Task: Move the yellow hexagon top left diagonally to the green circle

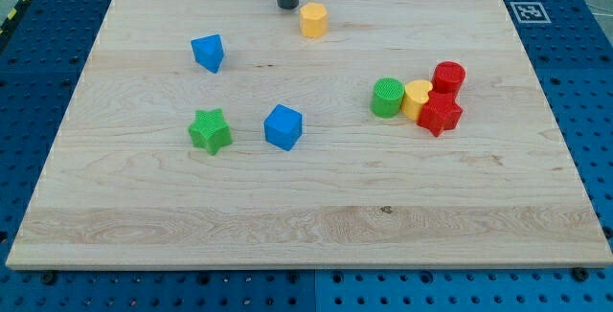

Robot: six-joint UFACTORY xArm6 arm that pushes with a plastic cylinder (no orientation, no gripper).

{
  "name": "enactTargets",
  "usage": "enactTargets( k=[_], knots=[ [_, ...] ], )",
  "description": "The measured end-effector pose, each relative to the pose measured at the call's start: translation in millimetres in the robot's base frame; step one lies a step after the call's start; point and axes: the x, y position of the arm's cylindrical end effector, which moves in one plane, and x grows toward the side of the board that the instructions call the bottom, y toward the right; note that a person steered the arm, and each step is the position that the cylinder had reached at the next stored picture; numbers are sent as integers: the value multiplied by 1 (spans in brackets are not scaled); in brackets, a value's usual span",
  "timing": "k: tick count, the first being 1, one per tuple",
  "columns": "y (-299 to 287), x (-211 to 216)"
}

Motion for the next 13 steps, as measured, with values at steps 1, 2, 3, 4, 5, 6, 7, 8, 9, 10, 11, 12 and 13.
enactTargets(
  k=[1,2,3,4,5,6,7,8,9,10,11,12,13],
  knots=[
    [2,22],
    [11,22],
    [22,4],
    [24,-22],
    [24,-34],
    [24,-34],
    [24,-23],
    [36,7],
    [52,33],
    [74,55],
    [95,76],
    [108,94],
    [103,94]
  ],
)
